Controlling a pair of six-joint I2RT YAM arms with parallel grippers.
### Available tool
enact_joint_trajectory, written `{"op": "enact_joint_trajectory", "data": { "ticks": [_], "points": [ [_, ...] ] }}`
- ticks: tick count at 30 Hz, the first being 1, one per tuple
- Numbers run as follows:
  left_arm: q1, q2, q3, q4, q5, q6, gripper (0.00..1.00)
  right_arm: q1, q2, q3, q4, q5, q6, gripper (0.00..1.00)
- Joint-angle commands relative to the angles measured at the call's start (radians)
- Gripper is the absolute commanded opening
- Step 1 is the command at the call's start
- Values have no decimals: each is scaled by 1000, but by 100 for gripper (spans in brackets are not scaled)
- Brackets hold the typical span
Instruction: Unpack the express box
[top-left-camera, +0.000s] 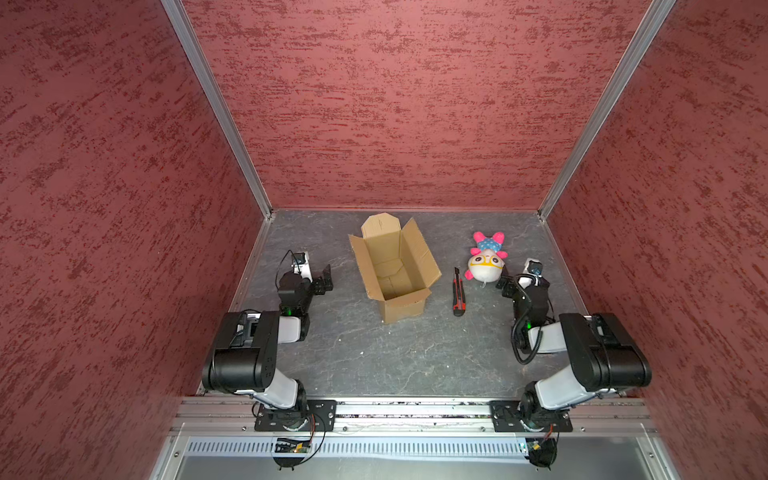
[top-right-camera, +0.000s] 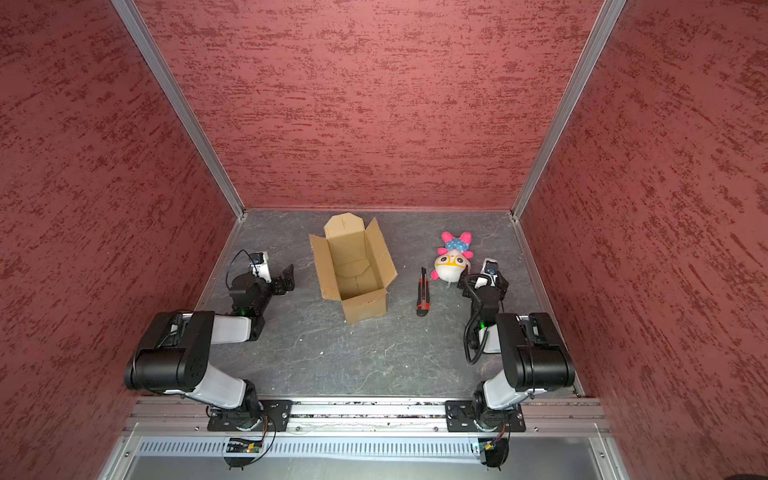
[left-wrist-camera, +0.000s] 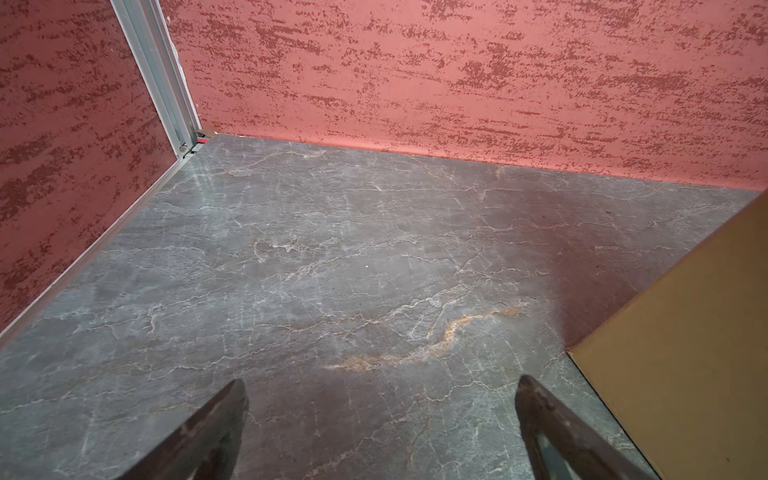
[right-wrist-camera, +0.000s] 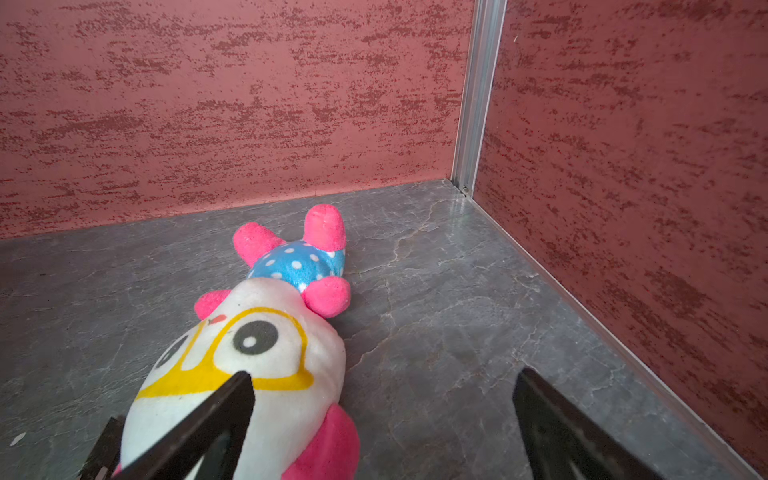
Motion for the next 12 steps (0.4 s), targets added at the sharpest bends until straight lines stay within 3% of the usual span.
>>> {"op": "enact_joint_trajectory", "data": {
  "ticks": [1,12],
  "points": [
    [-4,1,13,2,-6,14,100,-5,1,3,39,-14,7,99],
    [5,0,13,2,17,9,100,-5,1,3,39,-14,8,99]
  ]
}}
